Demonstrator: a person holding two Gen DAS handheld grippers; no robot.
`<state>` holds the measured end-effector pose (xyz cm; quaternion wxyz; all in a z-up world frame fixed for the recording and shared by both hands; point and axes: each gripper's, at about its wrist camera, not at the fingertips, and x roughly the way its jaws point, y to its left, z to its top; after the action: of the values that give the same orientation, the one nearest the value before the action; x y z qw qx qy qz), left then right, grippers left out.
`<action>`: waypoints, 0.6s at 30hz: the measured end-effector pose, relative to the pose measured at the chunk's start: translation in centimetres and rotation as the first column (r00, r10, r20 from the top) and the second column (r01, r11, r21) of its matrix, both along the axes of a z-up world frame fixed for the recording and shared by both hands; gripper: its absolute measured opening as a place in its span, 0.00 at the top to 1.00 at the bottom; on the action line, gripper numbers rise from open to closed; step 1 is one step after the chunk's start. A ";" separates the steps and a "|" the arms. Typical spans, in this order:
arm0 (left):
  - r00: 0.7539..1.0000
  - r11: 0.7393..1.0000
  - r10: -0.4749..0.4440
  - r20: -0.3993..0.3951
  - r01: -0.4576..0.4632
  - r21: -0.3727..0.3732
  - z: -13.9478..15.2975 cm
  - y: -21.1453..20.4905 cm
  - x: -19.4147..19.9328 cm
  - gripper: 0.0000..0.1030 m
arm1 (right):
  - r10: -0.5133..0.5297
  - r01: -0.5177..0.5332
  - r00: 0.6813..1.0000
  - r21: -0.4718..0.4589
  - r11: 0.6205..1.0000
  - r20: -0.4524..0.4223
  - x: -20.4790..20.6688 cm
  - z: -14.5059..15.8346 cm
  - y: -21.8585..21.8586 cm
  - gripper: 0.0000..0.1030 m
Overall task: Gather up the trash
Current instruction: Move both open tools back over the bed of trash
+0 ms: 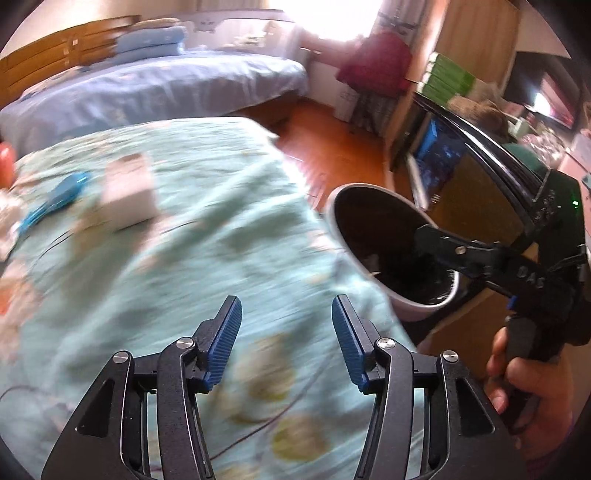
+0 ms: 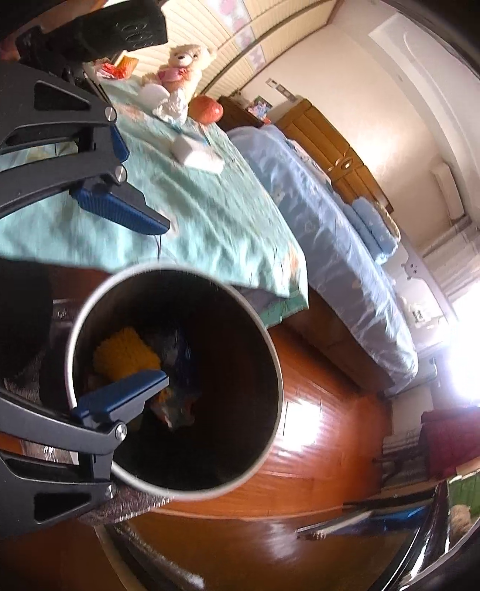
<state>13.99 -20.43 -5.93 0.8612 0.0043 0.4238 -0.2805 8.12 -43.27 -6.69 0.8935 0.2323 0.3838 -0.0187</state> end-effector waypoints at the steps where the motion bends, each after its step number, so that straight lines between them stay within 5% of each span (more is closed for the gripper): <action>1: 1.000 1.000 0.016 -0.002 -0.016 -0.003 0.0 0.7 0.0 0.50 | 0.011 -0.011 1.000 0.001 1.000 0.002 0.2 0.1 0.6 0.24; 18: 0.964 0.964 0.267 -0.002 -0.267 -0.004 -0.8 12.1 0.3 0.50 | 0.217 -0.217 0.976 -0.013 0.976 -0.008 3.4 0.0 11.2 0.24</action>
<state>14.27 -8.31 -6.74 0.8909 -0.0548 0.4203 -0.1630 11.56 -32.06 -6.66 0.8904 0.1828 0.4099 0.0757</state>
